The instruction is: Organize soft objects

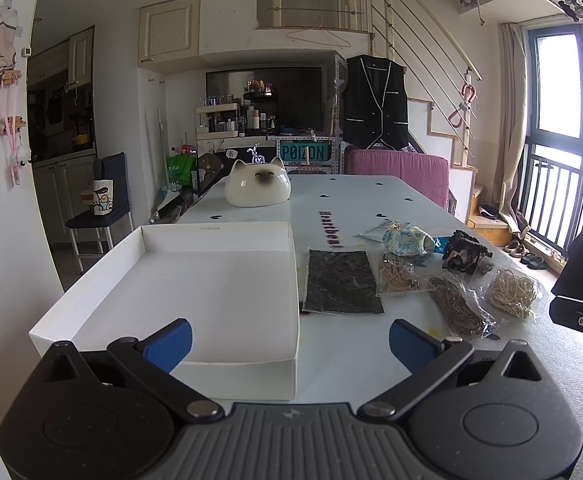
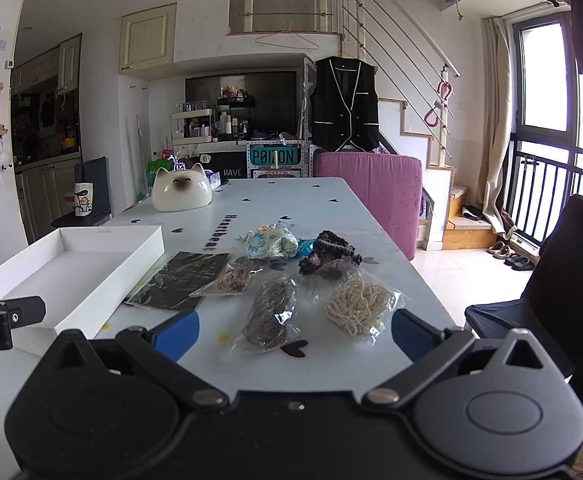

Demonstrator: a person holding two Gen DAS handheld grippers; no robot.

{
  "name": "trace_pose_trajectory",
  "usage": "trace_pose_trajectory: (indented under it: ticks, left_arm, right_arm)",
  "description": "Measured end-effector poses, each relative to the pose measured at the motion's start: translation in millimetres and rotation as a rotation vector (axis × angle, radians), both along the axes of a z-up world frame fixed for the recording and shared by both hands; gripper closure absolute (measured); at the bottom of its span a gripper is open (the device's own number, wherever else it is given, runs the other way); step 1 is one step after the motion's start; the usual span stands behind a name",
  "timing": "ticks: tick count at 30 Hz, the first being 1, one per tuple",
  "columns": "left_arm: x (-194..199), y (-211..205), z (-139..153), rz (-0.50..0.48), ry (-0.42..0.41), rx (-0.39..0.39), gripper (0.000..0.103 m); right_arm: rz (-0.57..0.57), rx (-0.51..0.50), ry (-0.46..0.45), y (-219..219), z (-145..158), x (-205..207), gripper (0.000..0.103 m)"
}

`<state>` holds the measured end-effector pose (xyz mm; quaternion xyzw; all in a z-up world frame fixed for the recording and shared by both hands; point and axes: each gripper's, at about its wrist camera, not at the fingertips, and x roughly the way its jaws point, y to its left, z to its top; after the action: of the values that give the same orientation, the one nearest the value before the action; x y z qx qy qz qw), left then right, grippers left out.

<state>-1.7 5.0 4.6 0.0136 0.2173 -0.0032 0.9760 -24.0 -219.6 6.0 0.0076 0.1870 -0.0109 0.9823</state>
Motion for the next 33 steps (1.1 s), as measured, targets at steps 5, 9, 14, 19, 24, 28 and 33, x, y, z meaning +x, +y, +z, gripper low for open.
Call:
trace_pose_trajectory:
  ticks: [5,9,14,19,24,28,33]
  left_arm:
    - [-0.1,0.0,0.0,0.0,-0.001,-0.001,0.0]
    - [-1.2,0.6,-0.9,-0.002,-0.003,-0.001,0.0]
    - [2.1,-12.5,-3.0,-0.021,-0.01,0.005,0.0]
    - [8.4,-20.3,-5.5,-0.047,-0.003,0.003,0.0]
    - [21.4,-22.3,-5.7,-0.073,0.007,-0.014,0.0]
    - [37.5,-31.4,-0.9,-0.097,-0.009,0.006,0.0]
    - [65.2,-45.3,8.3,-0.124,-0.025,0.037,0.001]
  right_arm:
    - [0.0,0.0,-0.001,-0.3,0.7,-0.7,0.0]
    - [-0.003,0.003,-0.001,3.0,-4.1,1.4,0.0]
    - [-0.003,0.002,0.0,3.5,-4.3,2.4,0.0]
    - [-0.011,0.004,0.023,-5.2,-10.8,5.7,0.0]
    - [-0.018,0.007,0.052,-7.8,-14.8,16.0,0.0]
    - [-0.026,0.01,0.056,-10.1,-15.5,25.0,0.0]
    - [-0.01,0.042,0.051,-12.4,-17.7,40.1,0.01]
